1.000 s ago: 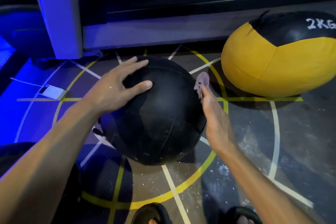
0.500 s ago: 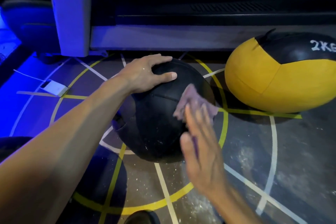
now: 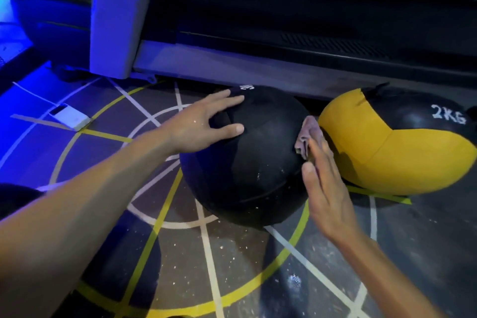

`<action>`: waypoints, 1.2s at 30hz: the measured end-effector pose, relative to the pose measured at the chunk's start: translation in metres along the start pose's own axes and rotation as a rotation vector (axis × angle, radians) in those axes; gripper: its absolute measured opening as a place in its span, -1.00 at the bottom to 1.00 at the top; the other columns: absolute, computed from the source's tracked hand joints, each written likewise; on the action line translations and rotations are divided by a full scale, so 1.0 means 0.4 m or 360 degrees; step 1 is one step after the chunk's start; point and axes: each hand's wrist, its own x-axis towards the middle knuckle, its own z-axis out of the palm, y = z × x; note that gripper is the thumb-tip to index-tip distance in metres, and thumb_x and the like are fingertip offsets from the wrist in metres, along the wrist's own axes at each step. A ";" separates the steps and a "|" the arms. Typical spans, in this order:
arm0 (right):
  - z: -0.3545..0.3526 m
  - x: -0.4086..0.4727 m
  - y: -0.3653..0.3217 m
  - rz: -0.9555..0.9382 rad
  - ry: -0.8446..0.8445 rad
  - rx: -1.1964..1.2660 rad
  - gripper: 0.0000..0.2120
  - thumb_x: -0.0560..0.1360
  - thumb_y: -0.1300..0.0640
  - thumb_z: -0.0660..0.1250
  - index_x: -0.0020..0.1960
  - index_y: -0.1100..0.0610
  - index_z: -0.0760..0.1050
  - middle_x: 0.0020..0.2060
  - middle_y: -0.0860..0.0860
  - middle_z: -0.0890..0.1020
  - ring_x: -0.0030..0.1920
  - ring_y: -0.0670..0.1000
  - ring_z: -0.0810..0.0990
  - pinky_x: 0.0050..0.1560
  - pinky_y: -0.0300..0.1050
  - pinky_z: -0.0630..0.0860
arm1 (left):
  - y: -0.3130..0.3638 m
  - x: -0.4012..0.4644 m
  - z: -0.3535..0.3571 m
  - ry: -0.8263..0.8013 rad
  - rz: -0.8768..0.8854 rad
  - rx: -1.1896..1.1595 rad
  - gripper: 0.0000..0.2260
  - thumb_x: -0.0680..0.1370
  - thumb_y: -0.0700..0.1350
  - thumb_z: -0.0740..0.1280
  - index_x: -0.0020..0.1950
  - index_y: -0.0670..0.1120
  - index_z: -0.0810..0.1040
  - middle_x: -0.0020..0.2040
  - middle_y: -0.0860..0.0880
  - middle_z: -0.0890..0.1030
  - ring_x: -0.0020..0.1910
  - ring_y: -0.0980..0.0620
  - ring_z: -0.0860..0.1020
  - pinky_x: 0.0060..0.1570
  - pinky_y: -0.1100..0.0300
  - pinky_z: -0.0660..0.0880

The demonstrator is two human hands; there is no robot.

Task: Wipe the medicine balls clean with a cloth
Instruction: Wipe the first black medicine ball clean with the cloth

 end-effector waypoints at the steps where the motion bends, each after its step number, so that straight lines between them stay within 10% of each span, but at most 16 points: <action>1: -0.010 0.034 0.004 0.0017 -0.0023 0.0035 -0.47 0.73 -0.12 -0.05 0.67 -0.07 0.01 0.64 -0.23 0.00 0.63 -0.18 -0.08 0.64 0.02 -0.03 | -0.008 0.014 0.016 0.0057 -0.0008 -0.0082 -0.38 0.53 0.31 0.35 0.57 0.29 0.30 0.64 0.18 0.16 0.60 0.18 0.13 0.52 0.22 0.07; 7: 0.017 0.124 -0.028 0.0199 0.0101 -0.0025 -0.43 0.70 -0.26 -0.12 0.67 -0.15 -0.06 0.64 -0.27 -0.04 0.61 -0.25 -0.13 0.63 0.10 -0.04 | -0.025 0.088 0.044 0.0159 -0.0031 -0.0168 -0.36 0.49 0.37 0.32 0.55 0.31 0.33 0.64 0.15 0.18 0.63 0.07 0.12 0.59 -0.06 0.09; 15: 0.144 -0.050 -0.038 -0.0610 -0.0131 -0.1055 -0.47 0.73 -0.15 -0.19 0.66 -0.02 0.01 0.67 -0.05 -0.06 0.66 0.06 -0.07 0.58 0.14 0.02 | -0.034 0.107 0.046 0.0200 0.0007 -0.0182 -0.41 0.53 0.30 0.36 0.55 0.27 0.35 0.63 0.10 0.22 0.61 0.04 0.16 0.59 -0.03 0.09; 20: 0.048 0.135 -0.012 0.0209 0.0268 -0.0321 -0.35 0.67 -0.30 -0.18 0.68 -0.06 -0.04 0.66 -0.15 -0.02 0.64 -0.11 -0.10 0.62 0.11 0.05 | -0.036 0.094 0.035 0.0187 -0.0065 -0.0208 -0.43 0.54 0.28 0.39 0.53 0.29 0.37 0.62 0.14 0.23 0.60 0.06 0.16 0.58 -0.02 0.11; 30: 0.160 -0.094 -0.045 -0.0482 -0.0156 -0.0999 -0.45 0.74 -0.14 -0.17 0.67 0.04 0.02 0.67 -0.05 -0.02 0.66 0.05 -0.08 0.58 0.09 0.02 | -0.044 0.091 0.043 0.0200 -0.0066 -0.0307 -0.46 0.56 0.23 0.39 0.53 0.29 0.37 0.63 0.16 0.21 0.60 0.12 0.15 0.57 0.06 0.11; 36: 0.072 0.135 -0.059 0.0051 0.0200 -0.0295 -0.42 0.70 -0.21 -0.15 0.67 -0.04 0.02 0.65 -0.16 0.02 0.63 -0.16 -0.12 0.63 0.11 0.01 | -0.048 0.097 0.055 0.0204 -0.0044 -0.0349 -0.47 0.56 0.25 0.39 0.51 0.35 0.36 0.62 0.21 0.20 0.62 0.12 0.10 0.59 -0.06 0.09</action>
